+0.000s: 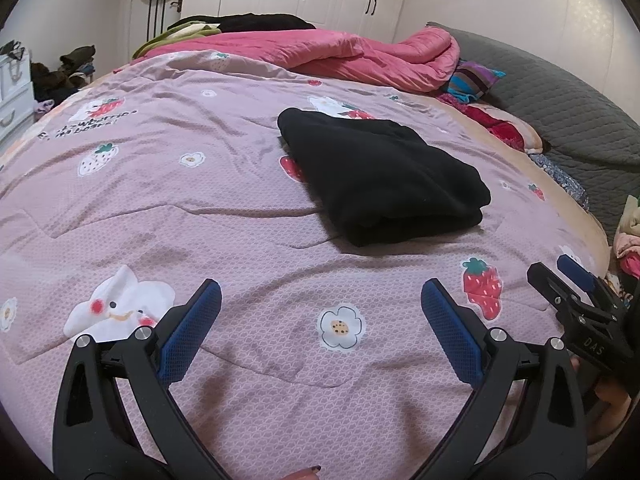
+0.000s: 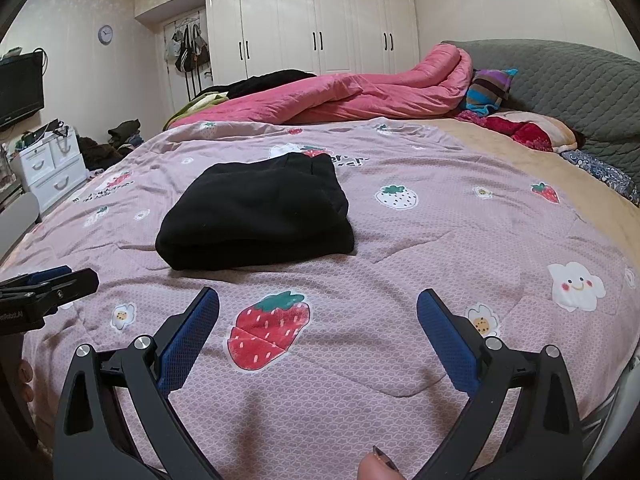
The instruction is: Fold small clothes
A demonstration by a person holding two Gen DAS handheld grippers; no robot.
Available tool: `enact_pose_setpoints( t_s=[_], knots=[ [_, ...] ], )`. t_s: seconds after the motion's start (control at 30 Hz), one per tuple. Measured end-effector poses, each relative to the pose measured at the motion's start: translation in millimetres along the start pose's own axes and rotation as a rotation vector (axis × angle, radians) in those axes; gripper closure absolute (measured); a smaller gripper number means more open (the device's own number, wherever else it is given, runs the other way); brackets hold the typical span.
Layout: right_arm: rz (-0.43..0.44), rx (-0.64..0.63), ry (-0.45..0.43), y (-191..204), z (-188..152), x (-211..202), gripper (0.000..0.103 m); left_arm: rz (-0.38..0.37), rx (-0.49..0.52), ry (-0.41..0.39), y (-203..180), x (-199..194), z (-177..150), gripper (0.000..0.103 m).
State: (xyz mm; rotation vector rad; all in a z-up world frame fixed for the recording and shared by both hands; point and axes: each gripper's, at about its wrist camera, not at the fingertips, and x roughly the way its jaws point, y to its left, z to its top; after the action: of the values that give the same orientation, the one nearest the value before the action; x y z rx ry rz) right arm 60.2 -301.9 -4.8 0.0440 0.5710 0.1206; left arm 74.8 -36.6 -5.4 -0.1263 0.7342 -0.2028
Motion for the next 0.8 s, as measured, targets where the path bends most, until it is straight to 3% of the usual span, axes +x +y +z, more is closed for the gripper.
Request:
enact_pose_setpoints(
  t_s=[0.8],
  knots=[
    [0.004,0.009,0.003,0.1,1.7,-1.5,0.004,0.007,0.006,0.002,0.8,-2.1,0.1,0.009]
  ],
)
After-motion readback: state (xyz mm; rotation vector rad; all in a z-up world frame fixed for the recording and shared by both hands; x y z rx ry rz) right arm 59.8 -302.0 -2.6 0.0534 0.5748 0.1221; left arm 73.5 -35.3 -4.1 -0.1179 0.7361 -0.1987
